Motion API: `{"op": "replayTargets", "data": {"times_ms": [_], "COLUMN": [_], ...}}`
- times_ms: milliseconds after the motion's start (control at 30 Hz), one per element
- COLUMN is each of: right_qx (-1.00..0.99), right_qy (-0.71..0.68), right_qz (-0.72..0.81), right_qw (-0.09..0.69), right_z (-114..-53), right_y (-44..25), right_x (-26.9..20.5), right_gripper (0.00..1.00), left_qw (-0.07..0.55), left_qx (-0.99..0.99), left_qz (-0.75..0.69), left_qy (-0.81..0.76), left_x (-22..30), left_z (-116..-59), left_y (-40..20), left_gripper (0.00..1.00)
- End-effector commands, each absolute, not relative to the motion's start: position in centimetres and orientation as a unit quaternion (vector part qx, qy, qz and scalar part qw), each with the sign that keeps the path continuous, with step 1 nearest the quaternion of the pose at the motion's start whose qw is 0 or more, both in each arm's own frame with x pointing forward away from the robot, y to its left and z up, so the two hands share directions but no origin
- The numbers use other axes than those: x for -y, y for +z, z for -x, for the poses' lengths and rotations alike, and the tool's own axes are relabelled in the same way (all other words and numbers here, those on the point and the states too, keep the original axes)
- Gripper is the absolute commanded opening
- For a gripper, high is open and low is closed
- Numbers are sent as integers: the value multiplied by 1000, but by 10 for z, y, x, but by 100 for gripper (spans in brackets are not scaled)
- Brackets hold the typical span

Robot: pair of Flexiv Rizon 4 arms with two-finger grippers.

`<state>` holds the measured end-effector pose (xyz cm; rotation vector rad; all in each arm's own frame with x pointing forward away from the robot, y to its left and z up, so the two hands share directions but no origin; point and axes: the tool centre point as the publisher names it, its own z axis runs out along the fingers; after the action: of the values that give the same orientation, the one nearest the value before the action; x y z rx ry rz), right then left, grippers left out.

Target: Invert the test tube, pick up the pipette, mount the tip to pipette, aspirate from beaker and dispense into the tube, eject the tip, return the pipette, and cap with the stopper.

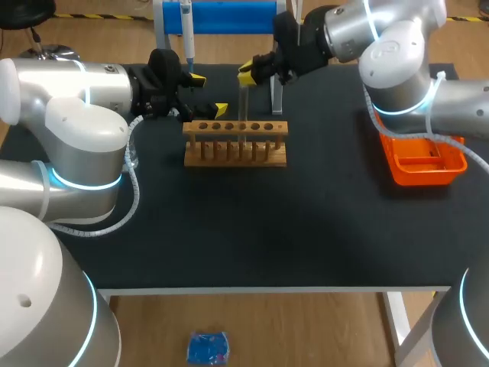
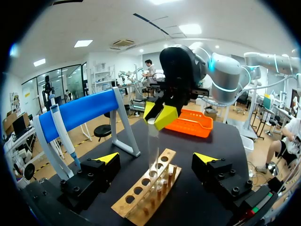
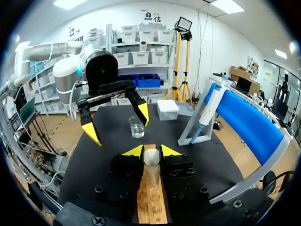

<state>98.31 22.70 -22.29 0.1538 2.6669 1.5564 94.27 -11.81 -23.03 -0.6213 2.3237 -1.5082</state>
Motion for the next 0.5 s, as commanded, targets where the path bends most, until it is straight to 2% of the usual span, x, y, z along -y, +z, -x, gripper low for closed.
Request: {"op": "replayTargets", "data": {"times_ms": [33,500], "right_qx": [-864,-860], "right_qy": [501,506], "right_qz": [-49,-55], "right_qw": [22,16], "right_z": [-981,-981], "right_y": [-227,-236], "right_x": [-226,-225], "right_gripper": [0,0], "left_qw": [153,153], "left_qx": [-807,-807], "left_qz": [216,216], "left_qy": [-528,-528], "left_x": [118,118], "left_z": [-942,-942], "left_y": [-232,-232], "left_gripper": [100,100]}}
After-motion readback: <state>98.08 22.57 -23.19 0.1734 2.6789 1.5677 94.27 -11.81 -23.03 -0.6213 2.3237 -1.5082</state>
